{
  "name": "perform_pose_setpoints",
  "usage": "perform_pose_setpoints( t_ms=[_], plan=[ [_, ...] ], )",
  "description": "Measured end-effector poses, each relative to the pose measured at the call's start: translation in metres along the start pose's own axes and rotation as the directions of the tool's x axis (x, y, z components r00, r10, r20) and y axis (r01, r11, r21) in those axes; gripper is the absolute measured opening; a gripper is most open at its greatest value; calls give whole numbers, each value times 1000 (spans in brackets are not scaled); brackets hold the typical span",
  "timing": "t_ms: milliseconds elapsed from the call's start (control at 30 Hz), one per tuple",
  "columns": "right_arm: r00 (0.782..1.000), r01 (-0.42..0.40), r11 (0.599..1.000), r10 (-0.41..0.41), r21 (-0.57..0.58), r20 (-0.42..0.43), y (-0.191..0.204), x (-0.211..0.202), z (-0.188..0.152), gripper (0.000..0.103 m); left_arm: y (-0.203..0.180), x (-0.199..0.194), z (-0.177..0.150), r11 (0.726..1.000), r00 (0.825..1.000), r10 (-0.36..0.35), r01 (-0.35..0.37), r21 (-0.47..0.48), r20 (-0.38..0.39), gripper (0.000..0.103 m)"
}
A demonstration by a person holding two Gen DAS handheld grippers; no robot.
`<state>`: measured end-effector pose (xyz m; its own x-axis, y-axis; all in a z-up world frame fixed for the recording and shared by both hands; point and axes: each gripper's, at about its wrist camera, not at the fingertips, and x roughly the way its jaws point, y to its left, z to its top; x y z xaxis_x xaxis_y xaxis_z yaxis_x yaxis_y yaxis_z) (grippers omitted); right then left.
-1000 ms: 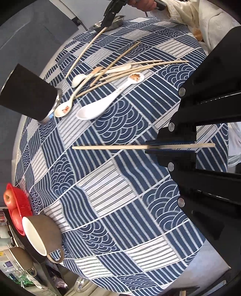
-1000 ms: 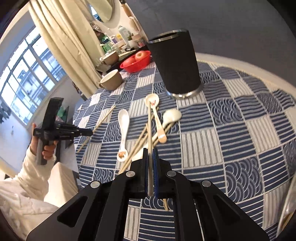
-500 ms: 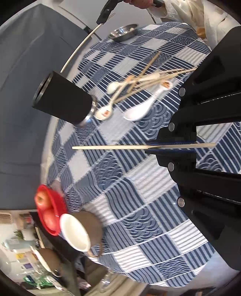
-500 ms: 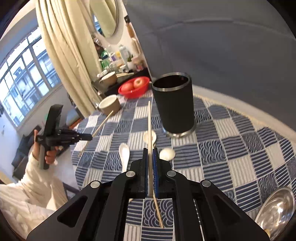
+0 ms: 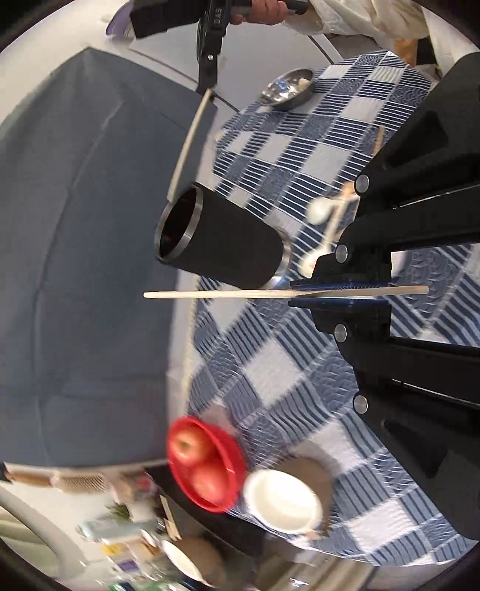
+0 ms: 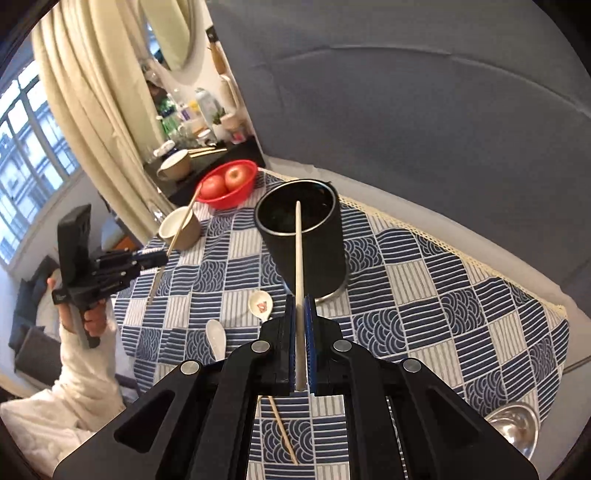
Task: Organize utensils
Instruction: 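Lift the chopstick with the left gripper and carry it over the black holder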
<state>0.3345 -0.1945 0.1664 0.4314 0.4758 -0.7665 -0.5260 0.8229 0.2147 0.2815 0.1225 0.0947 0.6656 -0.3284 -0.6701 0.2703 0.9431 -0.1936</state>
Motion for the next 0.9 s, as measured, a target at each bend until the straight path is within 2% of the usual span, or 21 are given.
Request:
perform_pose_setpoints(
  t_ms=[133, 367, 500, 600, 767, 900],
  plan=[
    [997, 54, 999, -54, -7, -47, -1, 5, 20, 5, -11, 7, 28, 999, 997, -37, 36, 18, 67, 4],
    [982, 125, 992, -123, 8, -144, 5, 16, 50, 5, -28, 17, 77, 991, 978, -125, 115, 69, 169, 4],
    [974, 136, 991, -132, 9, -184, 10, 24, 57, 5, -30, 33, 98, 980, 959, -195, 182, 81, 208, 4],
    [974, 104, 994, -99, 12, -203, 16, 30, 62, 5, -33, 47, 109, 972, 945, -234, 219, 88, 229, 4],
    [975, 75, 994, -56, 80, -217, 8, 44, 76, 5, -38, 68, 117, 963, 910, -269, 251, 97, 315, 4],
    [969, 83, 992, -57, 99, -239, 3, 53, 82, 5, -39, 84, 116, 952, 886, -305, 292, 91, 350, 4]
  ],
)
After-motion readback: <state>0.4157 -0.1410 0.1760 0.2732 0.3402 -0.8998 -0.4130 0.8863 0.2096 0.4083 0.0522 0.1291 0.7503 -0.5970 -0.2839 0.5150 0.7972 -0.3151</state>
